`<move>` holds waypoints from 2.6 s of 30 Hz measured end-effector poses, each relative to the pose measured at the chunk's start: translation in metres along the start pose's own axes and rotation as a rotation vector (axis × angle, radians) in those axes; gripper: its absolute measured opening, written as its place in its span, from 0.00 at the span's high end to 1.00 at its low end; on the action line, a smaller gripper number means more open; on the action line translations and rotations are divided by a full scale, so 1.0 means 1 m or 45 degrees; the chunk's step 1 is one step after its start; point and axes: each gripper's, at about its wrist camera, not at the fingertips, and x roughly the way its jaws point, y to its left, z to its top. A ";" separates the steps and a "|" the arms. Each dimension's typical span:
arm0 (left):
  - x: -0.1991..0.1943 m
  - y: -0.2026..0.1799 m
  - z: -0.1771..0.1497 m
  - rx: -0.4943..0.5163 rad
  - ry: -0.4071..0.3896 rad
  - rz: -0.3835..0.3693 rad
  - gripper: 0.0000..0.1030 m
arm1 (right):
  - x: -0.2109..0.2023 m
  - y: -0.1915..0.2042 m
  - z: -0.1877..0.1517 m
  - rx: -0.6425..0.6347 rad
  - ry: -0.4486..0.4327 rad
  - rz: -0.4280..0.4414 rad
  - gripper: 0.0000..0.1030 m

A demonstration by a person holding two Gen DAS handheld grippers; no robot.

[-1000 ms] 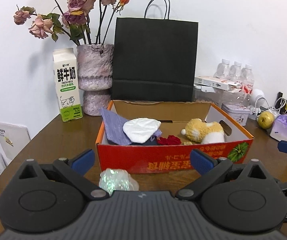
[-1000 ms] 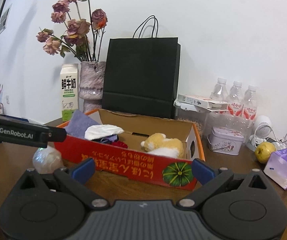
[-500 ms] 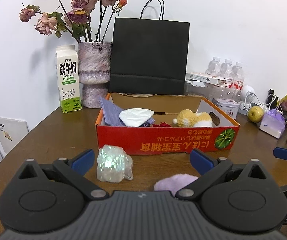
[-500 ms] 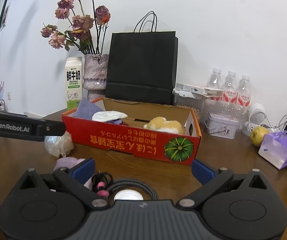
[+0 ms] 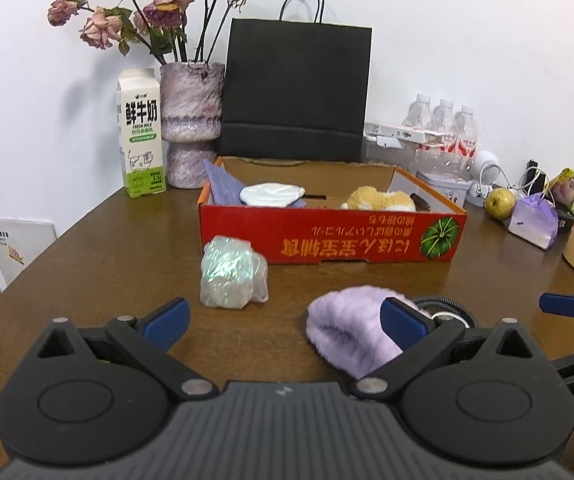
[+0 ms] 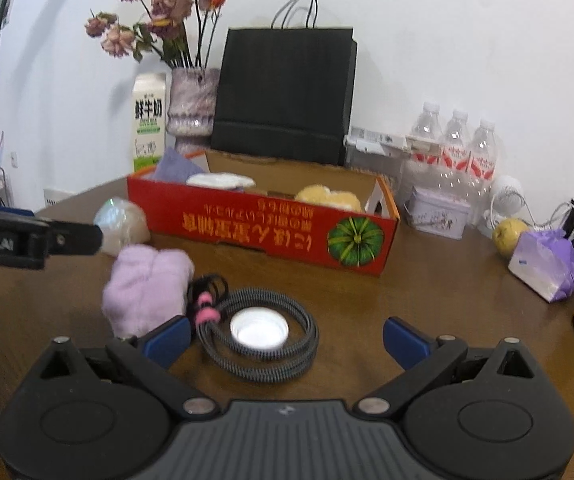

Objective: Organize objects
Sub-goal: 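Move both tools back toward the lilac fuzzy pouch and coiled cable, then grasp the lilac fuzzy pouch with left tool while right tool grasps the coiled cable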

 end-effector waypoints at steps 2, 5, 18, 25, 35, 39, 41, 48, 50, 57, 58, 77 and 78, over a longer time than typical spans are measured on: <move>0.001 0.002 -0.003 0.000 0.017 -0.001 0.00 | 0.001 0.000 -0.005 0.004 0.029 -0.002 0.00; 0.002 0.005 -0.006 -0.005 0.036 0.002 0.00 | 0.009 0.002 -0.011 -0.005 0.093 0.000 0.00; -0.003 0.010 -0.006 -0.030 0.026 -0.020 0.00 | 0.039 -0.005 -0.009 0.104 0.248 0.081 0.00; -0.003 0.012 -0.006 -0.044 0.026 -0.019 0.00 | 0.062 -0.005 0.003 0.094 0.250 0.100 0.00; -0.002 0.013 -0.006 -0.047 0.023 -0.018 0.00 | 0.080 -0.002 0.013 0.078 0.249 0.129 0.00; -0.002 0.013 -0.007 -0.053 0.025 -0.019 0.00 | 0.078 -0.002 0.014 0.077 0.227 0.143 0.14; -0.002 0.014 -0.007 -0.057 0.027 -0.018 0.00 | 0.075 0.000 0.014 0.065 0.212 0.137 0.14; -0.001 0.018 -0.007 -0.075 0.029 -0.019 0.00 | 0.063 -0.004 0.013 0.095 0.126 0.084 0.15; -0.001 0.018 -0.006 -0.077 0.029 -0.020 0.00 | 0.056 -0.003 0.013 0.088 0.086 0.061 0.15; -0.002 0.018 -0.007 -0.077 0.030 -0.020 0.00 | 0.033 0.001 0.010 0.067 -0.027 -0.014 0.15; -0.002 0.018 -0.007 -0.076 0.030 -0.020 0.00 | 0.030 0.001 0.009 0.069 -0.042 -0.028 0.15; 0.013 -0.010 -0.004 -0.031 0.112 -0.061 0.00 | -0.013 -0.031 0.010 0.162 -0.218 -0.111 0.15; 0.015 -0.014 -0.003 -0.029 0.123 -0.062 0.00 | -0.013 -0.032 0.009 0.161 -0.221 -0.112 0.15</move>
